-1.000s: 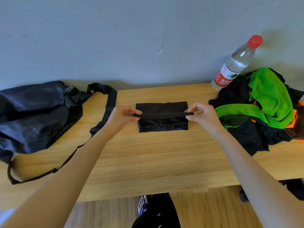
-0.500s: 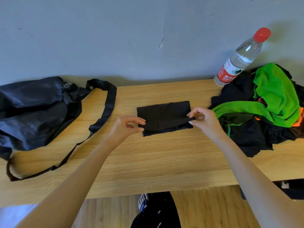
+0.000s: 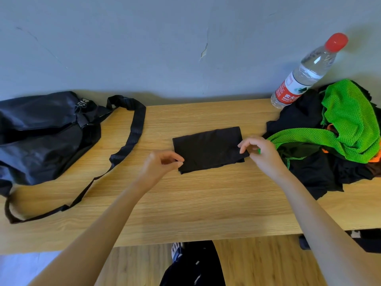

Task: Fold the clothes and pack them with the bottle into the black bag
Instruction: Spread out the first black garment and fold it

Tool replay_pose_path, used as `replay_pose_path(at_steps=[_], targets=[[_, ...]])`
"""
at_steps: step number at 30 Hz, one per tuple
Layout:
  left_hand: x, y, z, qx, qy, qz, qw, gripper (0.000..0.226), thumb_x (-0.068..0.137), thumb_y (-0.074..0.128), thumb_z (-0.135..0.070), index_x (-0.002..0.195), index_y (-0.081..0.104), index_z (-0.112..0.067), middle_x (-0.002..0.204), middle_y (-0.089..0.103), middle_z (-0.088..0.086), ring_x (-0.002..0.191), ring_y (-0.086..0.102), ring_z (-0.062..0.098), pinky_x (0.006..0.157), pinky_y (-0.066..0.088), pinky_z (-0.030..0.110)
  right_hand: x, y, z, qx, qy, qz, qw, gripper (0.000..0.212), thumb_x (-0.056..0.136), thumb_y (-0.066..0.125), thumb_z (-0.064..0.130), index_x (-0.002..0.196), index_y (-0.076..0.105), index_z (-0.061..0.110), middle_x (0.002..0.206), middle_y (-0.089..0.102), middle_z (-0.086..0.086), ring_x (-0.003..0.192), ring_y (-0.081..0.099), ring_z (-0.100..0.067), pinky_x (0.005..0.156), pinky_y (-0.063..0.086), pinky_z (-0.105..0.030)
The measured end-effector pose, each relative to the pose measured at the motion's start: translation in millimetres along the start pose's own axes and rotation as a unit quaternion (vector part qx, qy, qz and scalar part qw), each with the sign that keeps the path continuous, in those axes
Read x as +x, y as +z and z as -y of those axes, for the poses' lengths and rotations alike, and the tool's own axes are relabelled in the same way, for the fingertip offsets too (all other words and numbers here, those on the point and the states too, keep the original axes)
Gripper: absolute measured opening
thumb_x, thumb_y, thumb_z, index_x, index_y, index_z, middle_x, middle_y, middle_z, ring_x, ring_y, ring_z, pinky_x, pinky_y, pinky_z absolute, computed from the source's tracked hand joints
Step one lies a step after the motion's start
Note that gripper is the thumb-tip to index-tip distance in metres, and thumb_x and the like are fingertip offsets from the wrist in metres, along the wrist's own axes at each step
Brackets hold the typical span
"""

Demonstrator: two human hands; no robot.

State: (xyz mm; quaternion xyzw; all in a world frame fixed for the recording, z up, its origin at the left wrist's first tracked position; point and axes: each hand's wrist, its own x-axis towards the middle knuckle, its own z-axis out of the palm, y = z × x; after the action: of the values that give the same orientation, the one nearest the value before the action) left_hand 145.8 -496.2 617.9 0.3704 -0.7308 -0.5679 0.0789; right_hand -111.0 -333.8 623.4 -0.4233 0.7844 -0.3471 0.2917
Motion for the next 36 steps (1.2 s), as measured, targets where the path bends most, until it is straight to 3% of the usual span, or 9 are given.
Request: replay_pose_path(at_steps=[2,5,10,14,19,24,29,32,36], targets=[[2,1,-1,-0.002,-0.008,-0.053,0.999,0.012,0.082,0.070,-0.011,0.090,0.066,-0.019,0.091,0.066,-0.004,0.085,0.061,0.007,0.077,0.048,0.019,2,-1,5,0.026,0.019,-0.025,0.999,0.040,0.078,0.041,-0.019,0.084,0.064,0.013,0.095,0.066,0.004,0.095,0.057,0.005,0.083,0.039,-0.008],[11,2,-1,0.063,-0.028,-0.137,0.988,0.037,0.080,0.072,-0.019,0.112,0.055,-0.022,0.103,0.055,-0.007,0.100,0.049,0.009,0.083,0.039,0.020,9,2,10,0.040,0.038,-0.092,0.994,0.027,0.088,0.048,-0.006,0.101,0.059,0.015,0.095,0.061,0.003,0.087,0.054,0.002,0.078,0.041,-0.011],[23,13,-4,0.173,-0.009,-0.104,0.979,0.067,0.080,0.072,-0.023,0.136,0.038,-0.034,0.118,0.044,-0.006,0.111,0.029,0.011,0.096,0.024,0.030,20,16,5,-0.021,0.095,-0.053,0.994,0.052,0.089,0.063,0.020,0.137,0.044,0.022,0.120,0.040,-0.005,0.119,0.031,-0.017,0.100,0.032,-0.030],[27,18,1,0.202,-0.014,-0.094,0.975,0.065,0.077,0.074,-0.025,0.134,0.042,-0.031,0.115,0.041,-0.010,0.110,0.028,0.009,0.094,0.019,0.028,27,22,4,-0.096,0.100,-0.050,0.989,0.053,0.083,0.070,0.027,0.131,0.051,0.013,0.126,0.038,-0.014,0.122,0.029,-0.030,0.102,0.028,-0.035],[28,21,4,0.204,0.002,-0.112,0.972,0.046,0.074,0.077,-0.020,0.117,0.059,-0.017,0.107,0.049,-0.004,0.107,0.035,0.014,0.089,0.022,0.026,31,24,6,-0.063,0.106,-0.057,0.991,0.042,0.080,0.074,0.020,0.115,0.055,0.006,0.119,0.042,-0.010,0.120,0.031,-0.028,0.094,0.027,-0.028],[24,22,-1,0.071,0.005,-0.091,0.993,0.032,0.079,0.071,-0.006,0.102,0.053,-0.020,0.102,0.053,-0.005,0.097,0.048,0.010,0.084,0.042,0.021,30,28,7,0.029,0.097,-0.037,0.994,0.032,0.081,0.070,0.010,0.103,0.047,0.016,0.109,0.046,-0.009,0.108,0.044,-0.027,0.091,0.043,-0.039],[20,19,-17,-0.142,-0.032,-0.066,0.987,0.044,0.090,0.055,0.001,0.119,0.033,-0.024,0.104,0.061,0.003,0.096,0.064,0.016,0.069,0.056,0.025,24,25,17,0.162,0.070,-0.053,0.983,0.057,0.082,0.066,-0.001,0.116,0.034,0.030,0.099,0.051,-0.017,0.087,0.058,-0.022,0.071,0.052,-0.027],[17,16,-25,-0.195,-0.029,-0.053,0.979,0.044,0.093,0.048,0.003,0.118,0.034,-0.031,0.111,0.056,0.008,0.096,0.062,0.018,0.066,0.056,0.027,22,20,27,0.208,0.043,-0.038,0.976,0.066,0.087,0.059,-0.004,0.118,0.034,0.048,0.111,0.050,-0.013,0.100,0.059,-0.025,0.081,0.056,-0.037],[15,8,-28,-0.172,-0.027,-0.037,0.984,0.032,0.097,0.042,0.000,0.110,0.052,-0.027,0.123,0.050,0.001,0.103,0.058,0.016,0.067,0.055,0.024,21,15,34,0.218,0.019,0.017,0.976,0.045,0.092,0.051,-0.002,0.117,0.050,0.035,0.117,0.053,0.007,0.109,0.054,-0.012,0.096,0.048,-0.039]])
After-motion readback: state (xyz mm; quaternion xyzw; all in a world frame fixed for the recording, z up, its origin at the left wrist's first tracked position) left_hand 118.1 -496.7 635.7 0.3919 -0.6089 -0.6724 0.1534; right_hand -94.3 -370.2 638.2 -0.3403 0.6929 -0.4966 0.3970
